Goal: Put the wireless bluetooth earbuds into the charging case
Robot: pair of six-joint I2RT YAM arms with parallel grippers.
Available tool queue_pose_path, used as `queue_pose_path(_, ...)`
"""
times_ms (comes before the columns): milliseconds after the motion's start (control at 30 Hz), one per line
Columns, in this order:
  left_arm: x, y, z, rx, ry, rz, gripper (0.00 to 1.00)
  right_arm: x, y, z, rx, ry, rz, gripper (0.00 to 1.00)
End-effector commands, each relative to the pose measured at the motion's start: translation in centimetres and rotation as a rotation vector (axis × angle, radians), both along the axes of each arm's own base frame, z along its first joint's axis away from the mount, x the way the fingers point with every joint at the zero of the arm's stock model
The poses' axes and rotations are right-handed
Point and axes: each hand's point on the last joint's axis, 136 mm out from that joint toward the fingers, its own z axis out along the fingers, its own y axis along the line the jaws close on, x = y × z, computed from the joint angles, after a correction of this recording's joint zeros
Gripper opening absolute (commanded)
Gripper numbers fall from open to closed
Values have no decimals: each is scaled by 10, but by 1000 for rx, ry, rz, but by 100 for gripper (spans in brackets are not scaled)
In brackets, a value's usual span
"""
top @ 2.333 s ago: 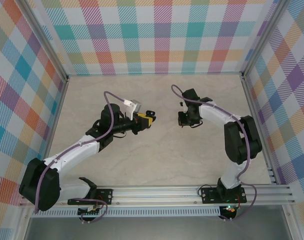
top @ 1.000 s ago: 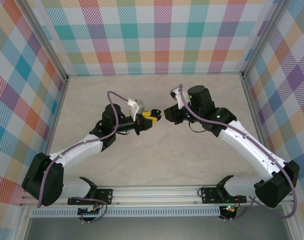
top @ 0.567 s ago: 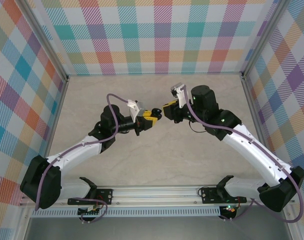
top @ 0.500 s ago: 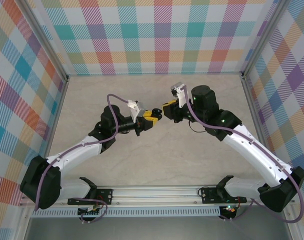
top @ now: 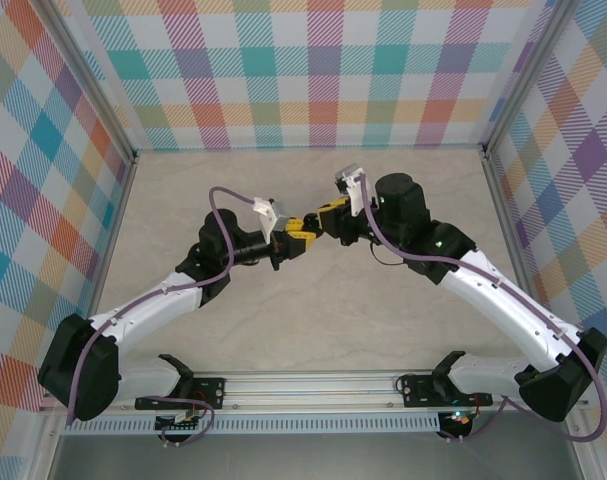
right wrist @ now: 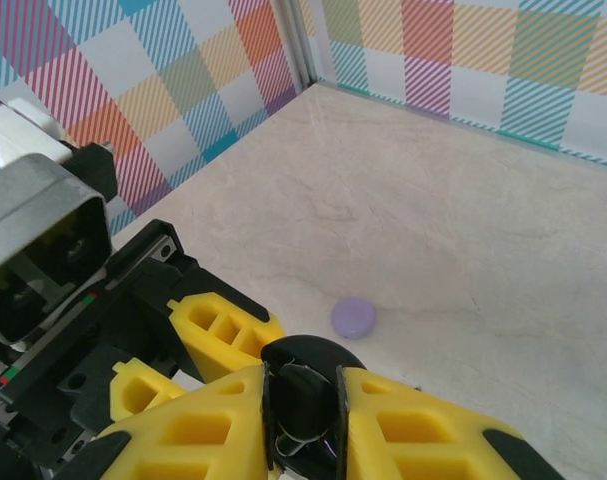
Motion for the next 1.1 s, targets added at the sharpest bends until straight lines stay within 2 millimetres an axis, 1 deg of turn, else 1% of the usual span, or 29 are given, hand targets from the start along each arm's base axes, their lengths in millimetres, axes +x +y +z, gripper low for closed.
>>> queue_pose_path(0,-6,-3,35,-62,-55,-19,2,3,6,1,6,-21,-1,22)
queue_pose_path(233,-7,-3,41,-93,-31,-20,2,8,9,-5,-14,-21,-15,22)
queue_pose_path(600,-4,-2,44,-108,-6,-6,2,10,10,-10,-36,-17,-24,23)
queue_pose_path(933,2,-3,46,-121,22,17,2,8,12,-14,-48,-8,-11,23)
queue_pose_path(1067,5,-2,44,-122,37,32,1,6,13,-14,-50,-6,-1,23)
